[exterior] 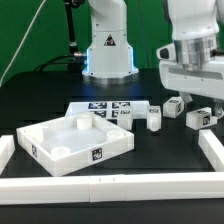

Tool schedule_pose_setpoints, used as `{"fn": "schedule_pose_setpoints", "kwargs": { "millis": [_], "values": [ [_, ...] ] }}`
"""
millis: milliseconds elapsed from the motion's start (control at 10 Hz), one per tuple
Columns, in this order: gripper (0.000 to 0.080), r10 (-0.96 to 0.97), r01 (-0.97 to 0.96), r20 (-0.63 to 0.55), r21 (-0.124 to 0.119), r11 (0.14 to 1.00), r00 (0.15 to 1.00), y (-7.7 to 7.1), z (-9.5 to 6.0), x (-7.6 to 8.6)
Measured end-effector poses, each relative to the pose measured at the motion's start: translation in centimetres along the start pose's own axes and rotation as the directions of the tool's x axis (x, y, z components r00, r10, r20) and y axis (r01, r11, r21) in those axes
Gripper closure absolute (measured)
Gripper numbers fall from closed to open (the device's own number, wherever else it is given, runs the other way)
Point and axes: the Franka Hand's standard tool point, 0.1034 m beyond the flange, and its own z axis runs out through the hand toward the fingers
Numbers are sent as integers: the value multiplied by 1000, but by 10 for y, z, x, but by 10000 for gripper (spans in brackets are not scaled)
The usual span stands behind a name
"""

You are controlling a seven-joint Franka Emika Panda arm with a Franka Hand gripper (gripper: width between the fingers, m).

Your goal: Assemble one leg

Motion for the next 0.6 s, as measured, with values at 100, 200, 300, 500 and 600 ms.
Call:
{"fn": "schedule_pose_setpoints", "kwargs": {
  "millis": [100, 200, 300, 500, 600],
  "values": [
    [159, -26, 25, 17, 20, 999, 1000, -1, -29, 19],
    [152, -186, 185, 9, 39, 982, 983, 2, -52, 43],
    [152, -331, 331, 0, 41, 943, 944, 0, -70, 69],
    [150, -479, 481, -42, 53, 875, 877, -21, -83, 99],
    [150, -537, 538, -41, 49, 841, 843, -21, -80, 99]
  ]
}}
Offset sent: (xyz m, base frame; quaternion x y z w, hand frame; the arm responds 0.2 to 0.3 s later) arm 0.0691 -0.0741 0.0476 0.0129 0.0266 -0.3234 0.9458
